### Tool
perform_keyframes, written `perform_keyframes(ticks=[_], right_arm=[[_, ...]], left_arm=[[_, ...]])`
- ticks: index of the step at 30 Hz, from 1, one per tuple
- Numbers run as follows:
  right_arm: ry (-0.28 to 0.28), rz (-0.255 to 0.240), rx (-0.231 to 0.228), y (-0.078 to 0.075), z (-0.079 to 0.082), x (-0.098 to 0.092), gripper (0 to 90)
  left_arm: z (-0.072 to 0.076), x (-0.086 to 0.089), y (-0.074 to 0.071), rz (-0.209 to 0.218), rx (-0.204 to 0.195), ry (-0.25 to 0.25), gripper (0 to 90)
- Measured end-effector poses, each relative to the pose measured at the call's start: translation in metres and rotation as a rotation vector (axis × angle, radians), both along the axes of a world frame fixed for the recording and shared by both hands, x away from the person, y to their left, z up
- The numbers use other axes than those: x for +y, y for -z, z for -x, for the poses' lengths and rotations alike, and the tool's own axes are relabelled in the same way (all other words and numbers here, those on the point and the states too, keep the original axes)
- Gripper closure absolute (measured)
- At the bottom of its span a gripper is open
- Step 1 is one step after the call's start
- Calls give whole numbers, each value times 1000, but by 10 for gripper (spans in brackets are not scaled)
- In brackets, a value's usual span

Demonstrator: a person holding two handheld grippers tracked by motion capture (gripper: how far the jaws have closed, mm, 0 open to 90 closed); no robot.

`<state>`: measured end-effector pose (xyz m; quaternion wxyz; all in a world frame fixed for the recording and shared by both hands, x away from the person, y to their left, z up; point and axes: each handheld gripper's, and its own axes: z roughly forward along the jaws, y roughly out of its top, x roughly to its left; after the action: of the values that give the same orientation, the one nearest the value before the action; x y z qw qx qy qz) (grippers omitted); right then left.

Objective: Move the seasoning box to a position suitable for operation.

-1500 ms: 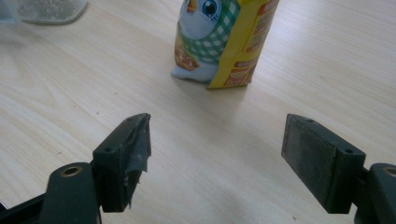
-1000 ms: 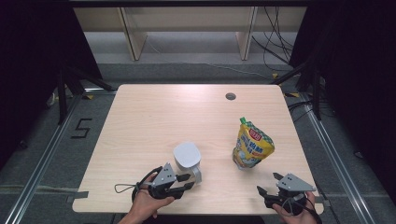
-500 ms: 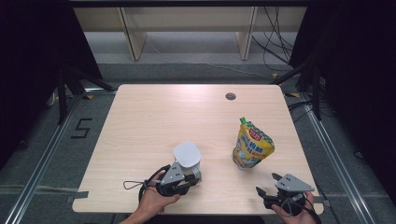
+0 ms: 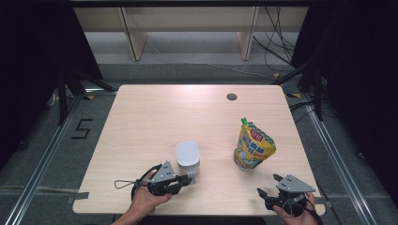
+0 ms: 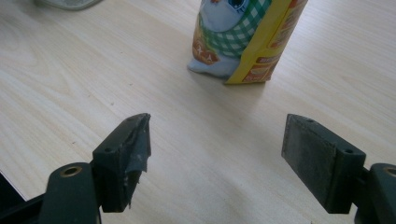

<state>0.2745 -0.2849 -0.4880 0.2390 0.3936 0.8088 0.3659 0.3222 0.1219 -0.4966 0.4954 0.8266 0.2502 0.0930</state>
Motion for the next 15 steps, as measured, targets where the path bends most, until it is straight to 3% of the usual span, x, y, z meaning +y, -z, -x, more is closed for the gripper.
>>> perform_keyframes(ticks=[4, 6, 7, 9, 10, 11, 15], right_arm=[[-2, 9, -7, 0, 0, 0, 248], [-2, 7, -9, 0, 0, 0, 248], [-1, 7, -9, 1, 0, 0, 248], [-1, 7, -8, 1, 0, 0, 249], [-1, 7, -9, 1, 0, 0, 248], [-2, 7, -8, 1, 0, 0, 248], [5, 4, 2, 1, 0, 0, 248]], left_arm=[[0, 12, 0, -6, -2, 6, 834], [-1, 16, -1, -20, -29, 17, 834], [1, 17, -1, -20, -9, 0, 834], [0, 20, -1, -16, -12, 6, 836], [-1, 23, -2, -29, -29, 17, 837], [0, 24, -1, -17, -12, 3, 838], [-1, 34, -1, -21, -19, -22, 842]])
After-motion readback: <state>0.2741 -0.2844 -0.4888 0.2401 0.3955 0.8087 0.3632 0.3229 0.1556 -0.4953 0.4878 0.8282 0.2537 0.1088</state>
